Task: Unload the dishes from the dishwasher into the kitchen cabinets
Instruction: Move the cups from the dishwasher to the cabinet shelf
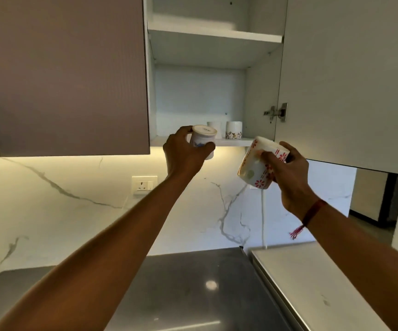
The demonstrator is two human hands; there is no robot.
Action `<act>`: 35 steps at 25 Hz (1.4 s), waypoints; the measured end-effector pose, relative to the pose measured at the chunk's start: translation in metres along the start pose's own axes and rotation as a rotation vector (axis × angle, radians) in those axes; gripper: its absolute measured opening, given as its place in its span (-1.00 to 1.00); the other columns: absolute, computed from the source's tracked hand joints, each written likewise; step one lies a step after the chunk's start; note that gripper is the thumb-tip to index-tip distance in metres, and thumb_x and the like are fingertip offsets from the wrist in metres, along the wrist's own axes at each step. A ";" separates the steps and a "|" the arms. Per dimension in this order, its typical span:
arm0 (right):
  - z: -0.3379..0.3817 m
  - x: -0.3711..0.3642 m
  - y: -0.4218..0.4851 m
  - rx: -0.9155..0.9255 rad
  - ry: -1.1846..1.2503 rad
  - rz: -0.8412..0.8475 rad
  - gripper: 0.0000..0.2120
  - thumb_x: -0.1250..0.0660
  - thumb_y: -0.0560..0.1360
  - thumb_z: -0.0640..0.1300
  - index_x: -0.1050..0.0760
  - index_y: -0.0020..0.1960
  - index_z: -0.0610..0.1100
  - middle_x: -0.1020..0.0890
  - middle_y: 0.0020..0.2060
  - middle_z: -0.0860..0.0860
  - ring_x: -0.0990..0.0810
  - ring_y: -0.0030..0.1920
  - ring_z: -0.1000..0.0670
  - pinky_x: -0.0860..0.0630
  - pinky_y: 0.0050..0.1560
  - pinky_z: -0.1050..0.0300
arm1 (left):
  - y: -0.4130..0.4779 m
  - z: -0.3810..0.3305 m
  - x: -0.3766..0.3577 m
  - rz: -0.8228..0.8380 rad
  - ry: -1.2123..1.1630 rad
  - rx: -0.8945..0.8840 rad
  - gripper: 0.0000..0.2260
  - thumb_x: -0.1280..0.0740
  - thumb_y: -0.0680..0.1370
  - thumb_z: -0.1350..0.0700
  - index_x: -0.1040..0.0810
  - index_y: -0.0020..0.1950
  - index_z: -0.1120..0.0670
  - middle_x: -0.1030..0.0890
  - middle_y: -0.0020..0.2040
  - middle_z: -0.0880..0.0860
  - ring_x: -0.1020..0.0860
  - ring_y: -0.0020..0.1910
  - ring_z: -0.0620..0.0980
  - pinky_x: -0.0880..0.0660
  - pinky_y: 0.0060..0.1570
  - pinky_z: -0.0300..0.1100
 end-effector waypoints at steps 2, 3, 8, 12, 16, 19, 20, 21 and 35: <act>0.006 -0.011 0.020 0.015 -0.030 -0.003 -0.61 -0.51 0.38 -0.16 -0.48 0.15 -0.02 -0.59 -0.05 0.01 -0.59 -0.03 0.04 -0.59 0.05 0.02 | 0.017 0.005 0.002 0.023 -0.007 0.008 -0.52 -0.58 0.29 0.05 -0.59 0.17 0.09 -0.63 0.09 -0.01 -0.55 -0.03 -0.08 -0.47 -0.05 -0.28; 0.009 -0.015 0.030 0.025 -0.045 -0.007 -0.58 -0.51 0.38 -0.15 -0.47 0.19 -0.04 -0.59 -0.04 0.02 -0.59 -0.01 0.04 -0.59 0.08 0.00 | 0.024 0.007 0.003 0.023 -0.018 0.028 -0.52 -0.58 0.30 0.05 -0.59 0.17 0.09 -0.63 0.10 -0.01 -0.53 -0.03 -0.10 -0.43 -0.06 -0.31; 0.015 -0.036 0.071 0.047 -0.104 -0.019 -0.47 -0.53 0.35 -0.07 -0.45 0.26 -0.09 -0.60 0.01 0.02 -0.61 0.00 0.04 -0.59 0.10 -0.01 | 0.053 0.025 -0.001 -0.019 -0.039 0.109 -0.49 -0.59 0.28 0.00 -0.60 0.18 0.09 -0.63 0.13 0.01 -0.58 0.04 -0.05 -0.49 -0.01 -0.26; 0.008 -0.048 0.099 0.063 -0.114 -0.008 -0.47 -0.54 0.34 -0.04 -0.45 0.24 -0.11 -0.60 0.03 -0.01 -0.63 0.02 0.00 -0.60 0.11 -0.04 | 0.069 0.037 -0.010 -0.031 -0.009 0.137 -0.46 -0.60 0.25 -0.03 -0.60 0.18 0.07 -0.64 0.11 -0.01 -0.59 0.04 -0.05 -0.51 -0.01 -0.25; -0.003 -0.058 0.132 0.077 -0.106 0.019 -0.54 -0.53 0.36 -0.07 -0.44 0.18 -0.08 -0.59 -0.02 0.02 -0.63 0.01 0.01 -0.60 0.10 -0.02 | 0.086 0.049 -0.027 -0.043 0.031 0.147 -0.45 -0.60 0.28 -0.06 -0.58 0.20 0.07 -0.63 0.15 0.00 -0.57 0.02 -0.07 -0.49 -0.01 -0.26; -0.009 -0.062 0.156 0.090 -0.102 0.049 -0.69 -0.52 0.37 -0.07 -0.43 -0.02 0.06 -0.58 -0.10 0.07 -0.62 -0.04 0.03 -0.60 0.07 0.00 | 0.102 0.058 -0.044 -0.063 0.042 0.157 -0.46 -0.59 0.29 -0.05 -0.57 0.21 0.08 -0.63 0.16 0.02 -0.58 0.04 -0.04 -0.55 0.09 -0.15; -0.012 -0.063 0.167 0.095 -0.093 0.055 -0.70 -0.52 0.38 -0.07 -0.42 -0.06 0.09 -0.58 -0.11 0.07 -0.62 -0.06 0.04 -0.61 0.06 0.00 | 0.108 0.062 -0.050 -0.068 0.053 0.161 -0.45 -0.60 0.29 -0.05 -0.57 0.21 0.08 -0.63 0.17 0.03 -0.58 0.07 -0.01 -0.55 0.12 -0.10; -0.015 -0.064 0.177 0.101 -0.087 0.060 -0.71 -0.52 0.38 -0.06 -0.42 -0.06 0.09 -0.58 -0.12 0.06 -0.63 -0.07 0.03 -0.62 0.04 0.00 | 0.115 0.065 -0.057 -0.072 0.062 0.168 -0.45 -0.60 0.29 -0.05 -0.57 0.22 0.08 -0.62 0.17 0.03 -0.59 0.09 0.01 -0.55 0.13 -0.07; -0.044 -0.100 0.340 0.108 -0.048 0.159 -0.44 -0.56 0.30 0.01 -0.47 0.22 -0.10 -0.65 -0.02 0.00 -0.66 -0.05 0.03 -0.63 0.01 -0.04 | 0.187 0.096 -0.117 -0.115 0.237 0.221 -0.48 -0.61 0.26 -0.07 -0.59 0.14 0.09 -0.63 0.11 0.06 -0.58 0.06 0.05 -0.53 0.10 -0.11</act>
Point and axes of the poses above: each hand's wrist, its own y-axis towards the middle knuckle, its own x-axis out of the back of the hand, z = x × y, the point moved 1 cm from there along y, towards the middle knuckle
